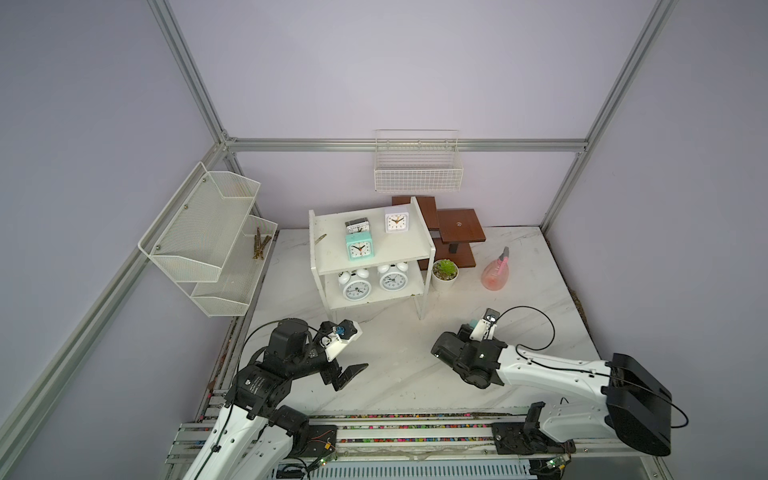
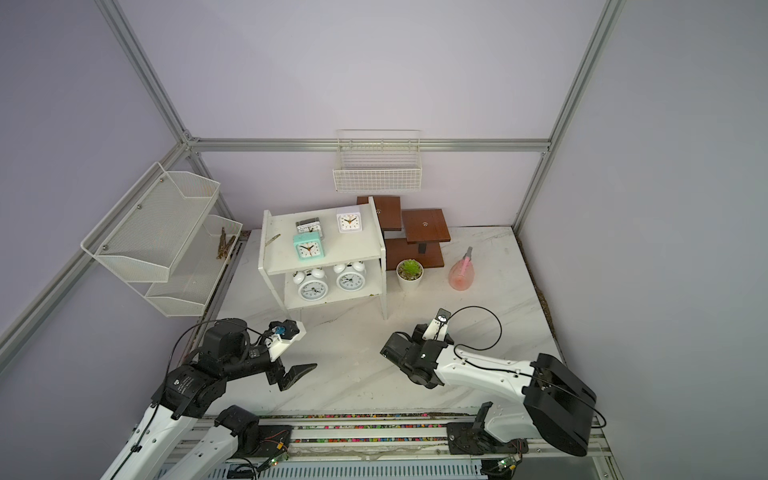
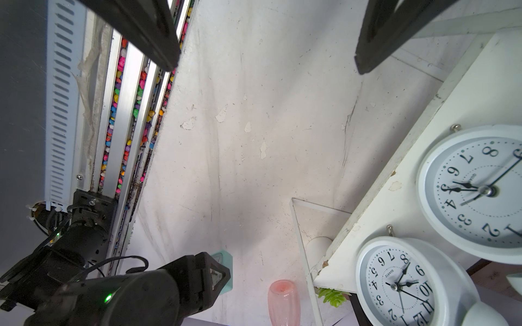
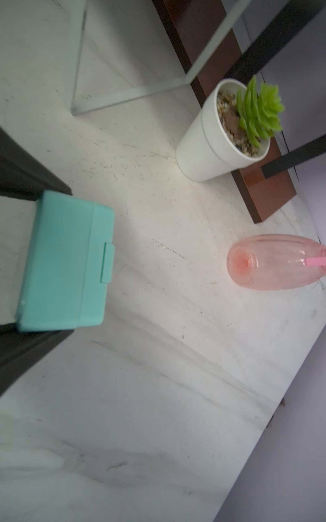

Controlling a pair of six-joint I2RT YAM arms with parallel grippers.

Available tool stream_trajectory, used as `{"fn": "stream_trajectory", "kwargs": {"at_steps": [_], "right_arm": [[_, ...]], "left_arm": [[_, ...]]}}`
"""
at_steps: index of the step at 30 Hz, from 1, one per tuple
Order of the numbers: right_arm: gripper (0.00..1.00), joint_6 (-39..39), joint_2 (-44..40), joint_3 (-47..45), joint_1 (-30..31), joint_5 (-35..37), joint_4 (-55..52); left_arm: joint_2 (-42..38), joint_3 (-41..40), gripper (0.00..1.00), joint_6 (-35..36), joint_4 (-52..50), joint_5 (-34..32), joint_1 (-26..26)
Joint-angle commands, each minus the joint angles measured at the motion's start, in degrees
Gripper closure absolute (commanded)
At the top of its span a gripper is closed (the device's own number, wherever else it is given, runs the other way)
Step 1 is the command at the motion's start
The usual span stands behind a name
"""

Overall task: Place the alarm clocks on the shelf by style
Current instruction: Pick up the alarm from the center of the board, then place the alarm on the shelf.

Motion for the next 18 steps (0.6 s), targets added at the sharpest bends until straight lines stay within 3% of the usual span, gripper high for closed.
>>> {"fn": "stream_trajectory", "kwargs": {"at_steps": [1, 4, 9, 18], "right_arm": [[0.51, -17.79, -7.46, -1.87, 0.51, -6.61, 8.14], [0.53, -26.5, -14.06, -3.11, 0.68, -12.94, 12.13], [0.54, -30.79, -20.82, -0.52, 1.19, -18.48, 10.81], [0.55, -36.98, -15.7, 14.68, 4.58, -18.39, 2.72]], "left_arm": [[-0.07, -0.38, 0.0, 0.39, 1.12, 0.26, -0.27], [-0.2, -0.46, 0.0, 0.33, 1.14, 0.25, -0.28], [-0.23, -0.53, 0.0, 0.33, 1.22, 0.16, -0.27], [-0.56, -0.64, 0.0, 0.24, 1.33, 0.19, -0.27]]}}
